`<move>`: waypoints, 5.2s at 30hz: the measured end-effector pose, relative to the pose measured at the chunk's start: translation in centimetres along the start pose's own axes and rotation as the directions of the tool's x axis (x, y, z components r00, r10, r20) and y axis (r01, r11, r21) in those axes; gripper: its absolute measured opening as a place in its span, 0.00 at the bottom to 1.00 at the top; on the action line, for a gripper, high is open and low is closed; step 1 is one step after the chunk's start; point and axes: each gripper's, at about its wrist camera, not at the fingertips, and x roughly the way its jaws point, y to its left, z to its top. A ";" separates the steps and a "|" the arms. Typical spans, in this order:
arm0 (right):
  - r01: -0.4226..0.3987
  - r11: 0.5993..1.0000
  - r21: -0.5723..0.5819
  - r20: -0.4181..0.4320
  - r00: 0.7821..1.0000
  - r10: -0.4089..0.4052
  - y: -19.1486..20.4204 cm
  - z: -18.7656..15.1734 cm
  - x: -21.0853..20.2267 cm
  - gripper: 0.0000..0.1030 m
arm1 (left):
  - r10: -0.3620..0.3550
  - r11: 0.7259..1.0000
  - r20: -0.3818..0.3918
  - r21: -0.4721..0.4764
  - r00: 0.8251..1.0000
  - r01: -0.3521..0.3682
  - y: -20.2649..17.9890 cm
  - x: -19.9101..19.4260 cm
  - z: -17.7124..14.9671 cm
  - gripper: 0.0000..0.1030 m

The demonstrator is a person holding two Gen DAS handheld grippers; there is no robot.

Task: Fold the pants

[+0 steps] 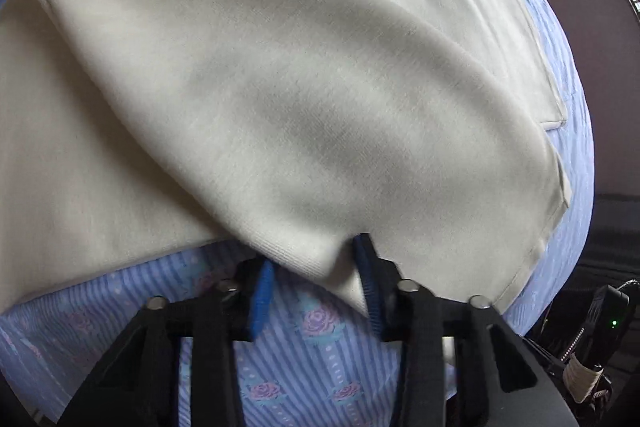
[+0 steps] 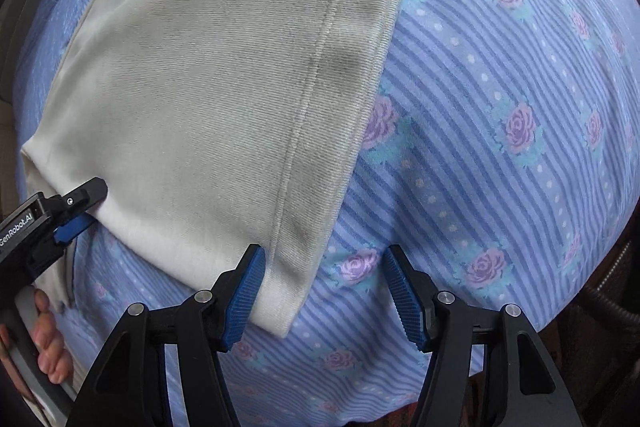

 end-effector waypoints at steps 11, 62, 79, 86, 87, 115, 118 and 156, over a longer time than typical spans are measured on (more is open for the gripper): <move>-0.139 0.981 -0.133 0.208 0.964 0.165 4.1 6.5 -11.5 0.08 | -0.127 0.986 0.187 0.132 0.974 0.103 -6.0 -10.7 7.3 0.12; -0.199 0.964 0.176 0.280 0.949 0.145 -5.8 20.2 -7.5 0.39 | 0.177 0.744 0.131 0.631 0.975 -0.220 -22.2 5.7 27.9 0.57; -0.224 0.967 0.120 0.300 0.937 0.180 -4.0 21.1 -8.5 0.11 | 0.067 0.808 0.147 0.572 0.987 -0.140 -21.0 1.9 27.6 0.11; -0.227 0.970 0.082 0.353 0.917 0.185 -3.3 22.6 -10.4 0.11 | 0.042 0.827 0.157 0.548 0.987 -0.122 -20.8 0.7 28.6 0.11; -0.215 0.973 0.080 0.362 0.916 0.173 -3.2 22.7 -10.5 0.10 | 0.033 0.830 0.163 0.545 0.986 -0.118 -20.9 0.4 28.6 0.11; 0.050 0.934 -0.354 0.474 0.870 0.133 1.9 13.4 -20.5 0.77 | 0.083 0.951 0.442 0.233 0.893 -0.203 -12.0 -18.4 7.2 0.81; 0.041 0.882 -0.470 0.446 0.873 0.197 5.4 10.0 -20.9 0.77 | 0.143 0.966 0.466 0.125 0.873 -0.226 -7.8 -21.2 2.7 0.82; -0.048 0.662 -0.748 0.113 0.974 0.198 39.5 -22.6 -0.6 0.67 | 0.282 0.903 0.334 -0.409 0.899 -0.132 39.2 -20.6 -22.7 0.94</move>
